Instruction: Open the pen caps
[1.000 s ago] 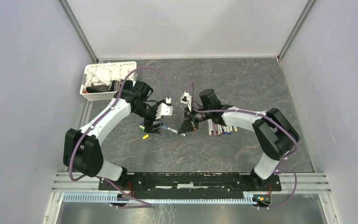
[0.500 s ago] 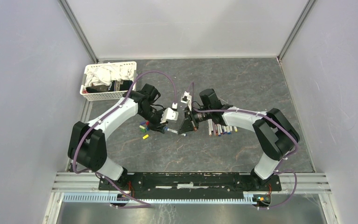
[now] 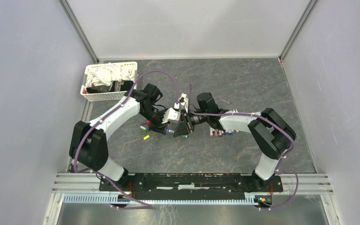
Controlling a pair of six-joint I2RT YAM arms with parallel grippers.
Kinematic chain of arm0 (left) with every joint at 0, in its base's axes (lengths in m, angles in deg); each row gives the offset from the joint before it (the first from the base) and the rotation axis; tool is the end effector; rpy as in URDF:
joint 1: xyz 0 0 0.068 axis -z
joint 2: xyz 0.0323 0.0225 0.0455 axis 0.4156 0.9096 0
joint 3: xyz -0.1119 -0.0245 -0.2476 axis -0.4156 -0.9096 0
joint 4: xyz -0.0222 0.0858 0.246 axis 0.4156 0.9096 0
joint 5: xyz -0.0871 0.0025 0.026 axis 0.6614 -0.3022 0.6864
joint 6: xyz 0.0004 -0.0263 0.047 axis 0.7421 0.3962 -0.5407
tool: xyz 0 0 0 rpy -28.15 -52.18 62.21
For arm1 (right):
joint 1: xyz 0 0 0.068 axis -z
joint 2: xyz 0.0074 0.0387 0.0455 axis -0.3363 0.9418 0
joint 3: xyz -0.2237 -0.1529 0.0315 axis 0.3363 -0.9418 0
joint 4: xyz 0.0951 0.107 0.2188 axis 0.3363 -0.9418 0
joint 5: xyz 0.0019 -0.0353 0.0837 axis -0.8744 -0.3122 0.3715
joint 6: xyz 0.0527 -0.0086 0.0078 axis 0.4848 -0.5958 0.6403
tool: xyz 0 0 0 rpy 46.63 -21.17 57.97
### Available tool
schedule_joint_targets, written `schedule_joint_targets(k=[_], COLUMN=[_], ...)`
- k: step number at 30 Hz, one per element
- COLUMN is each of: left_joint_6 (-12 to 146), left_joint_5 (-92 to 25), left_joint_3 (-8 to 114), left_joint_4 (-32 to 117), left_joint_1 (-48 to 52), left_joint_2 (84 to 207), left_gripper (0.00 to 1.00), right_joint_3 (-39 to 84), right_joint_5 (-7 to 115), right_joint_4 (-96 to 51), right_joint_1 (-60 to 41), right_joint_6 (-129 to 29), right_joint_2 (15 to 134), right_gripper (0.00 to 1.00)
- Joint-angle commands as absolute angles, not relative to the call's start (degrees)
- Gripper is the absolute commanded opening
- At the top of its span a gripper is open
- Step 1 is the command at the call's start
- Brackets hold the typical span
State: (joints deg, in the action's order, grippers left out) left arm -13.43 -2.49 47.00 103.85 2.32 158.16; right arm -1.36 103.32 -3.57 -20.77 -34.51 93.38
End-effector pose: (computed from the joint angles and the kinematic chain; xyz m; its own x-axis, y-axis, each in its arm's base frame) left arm 0.2371 -0.1455 0.2403 0.0839 0.7645 -0.6391 0.9787 -0.1840 -0.0916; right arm 0.2511 0.2532 0.1832 -0.6990 -0.3215 -0.6388 -0.6910 0.0739 0.7190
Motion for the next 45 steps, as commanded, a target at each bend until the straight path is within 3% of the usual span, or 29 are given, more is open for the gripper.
schedule_joint_targets(k=[1,4,6,10,14,17,19,20,23,28,33,38,45], left_joint_6=[-12.03,-12.10,-12.06,-11.54,-10.78,-10.50,-10.45,-10.48,-10.67,-12.35,-18.95,-23.40,-23.10], left_joint_5=[-0.34,-0.67,-0.37,0.37,1.13,0.94,0.37,0.09,-0.16,-6.73,-10.31,-12.78,-8.03], left_joint_3=[49.31,49.31,49.23,49.47,49.83,49.76,49.80,49.76,50.78,54.12,60.37,65.32,63.13], left_joint_4=[104.04,104.33,104.30,103.98,103.70,103.65,103.77,103.74,104.06,107.23,112.67,116.46,116.90], left_joint_1=[2.54,2.51,2.51,2.52,2.51,2.51,2.52,2.52,2.51,1.85,-9.21,-18.26,-15.48], left_joint_2=[157.10,156.53,156.00,155.40,155.47,155.47,155.39,155.24,155.38,156.72,158.19,158.73,154.67], left_gripper=[0.02,0.02,0.02,0.02,0.02,0.02,0.02,0.02,0.02,0.02,0.02,0.02,0.03], right_joint_3=[-2.47,-2.74,-3.34,-5.82,-6.13,-7.50,-7.76,-7.91,-8.14,-9.66,-17.89,-28.07,-28.42], right_joint_5=[104.98,104.84,104.99,105.48,103.69,102.50,102.32,102.21,102.22,100.31,95.57,94.73,95.63], right_joint_4=[7.84,10.33,12.10,21.19,22.34,26.99,27.67,27.34,23.21,3.51,-13.75,-18.03,-21.54], right_joint_1=[-21.43,-21.44,-21.50,-22.31,-23.34,-23.44,-23.36,-23.37,-23.34,-22.70,-20.88,-18.00,-16.91], right_joint_6=[-26.60,-24.21,-22.41,-15.63,-14.00,-10.65,-9.95,-10.13,-13.18,-25.20,-35.35,-35.88,-36.18], right_joint_2=[94.30,94.21,94.13,94.47,95.39,95.35,95.07,94.61,93.01,87.34,75.56,63.17,57.34], right_gripper=[0.28,0.09,0.09,0.29,0.36,0.20,0.03,0.00,0.00,0.00,0.00,0.00,0.00])
